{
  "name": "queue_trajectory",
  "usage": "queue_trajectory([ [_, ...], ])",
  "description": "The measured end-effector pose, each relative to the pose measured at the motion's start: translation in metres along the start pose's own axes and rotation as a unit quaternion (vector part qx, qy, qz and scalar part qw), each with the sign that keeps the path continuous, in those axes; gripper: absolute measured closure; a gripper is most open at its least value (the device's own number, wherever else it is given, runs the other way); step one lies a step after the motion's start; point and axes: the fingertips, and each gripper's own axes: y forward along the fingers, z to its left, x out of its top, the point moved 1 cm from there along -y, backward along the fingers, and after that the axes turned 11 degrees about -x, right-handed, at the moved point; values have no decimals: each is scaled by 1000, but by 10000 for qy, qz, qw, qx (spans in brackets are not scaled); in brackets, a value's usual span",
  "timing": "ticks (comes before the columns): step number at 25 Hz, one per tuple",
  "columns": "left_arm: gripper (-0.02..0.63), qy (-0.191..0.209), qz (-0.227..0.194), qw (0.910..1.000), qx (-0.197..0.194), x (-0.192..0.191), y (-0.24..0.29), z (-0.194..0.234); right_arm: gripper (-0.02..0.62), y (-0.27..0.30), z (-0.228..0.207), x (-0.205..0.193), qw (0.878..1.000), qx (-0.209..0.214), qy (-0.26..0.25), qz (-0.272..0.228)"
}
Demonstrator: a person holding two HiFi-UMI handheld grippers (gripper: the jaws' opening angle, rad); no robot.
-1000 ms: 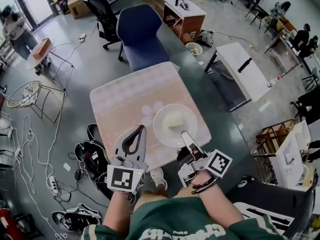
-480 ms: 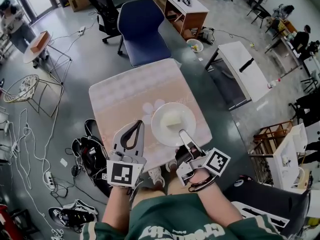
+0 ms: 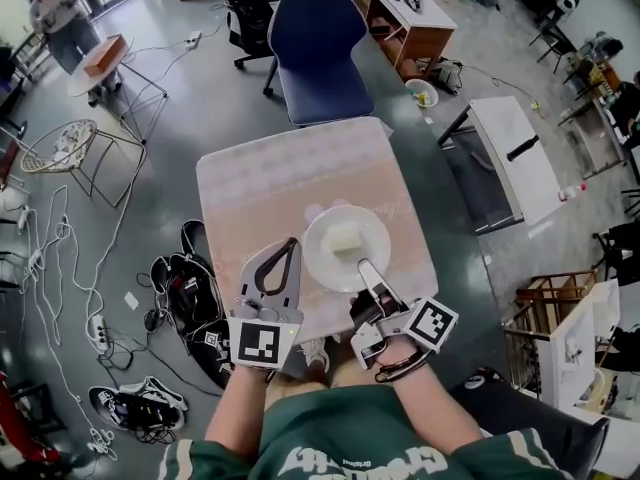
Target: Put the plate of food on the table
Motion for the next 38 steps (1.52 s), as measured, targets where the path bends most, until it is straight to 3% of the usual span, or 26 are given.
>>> queue_trajectory([
  [20, 597, -383, 603, 9944, 780, -48, 87, 41, 565, 107, -49, 40, 9920, -154, -344, 1208],
  [24, 597, -383, 684, 9926, 933, -54, 100, 47, 565, 126, -59, 50, 9898, -106, -446, 1348],
  [29, 597, -361, 757, 9915, 994, -63, 107, 52, 565, 137, -80, 56, 9885, -487, -242, 1412],
  [35, 597, -545, 810, 9904, 983, -80, 106, 57, 565, 155, -86, 53, 9879, -373, -426, 1445],
  [38, 597, -526, 837, 9909, 909, -84, 105, 58, 565, 155, -105, 44, 9826, -974, -246, 1561],
])
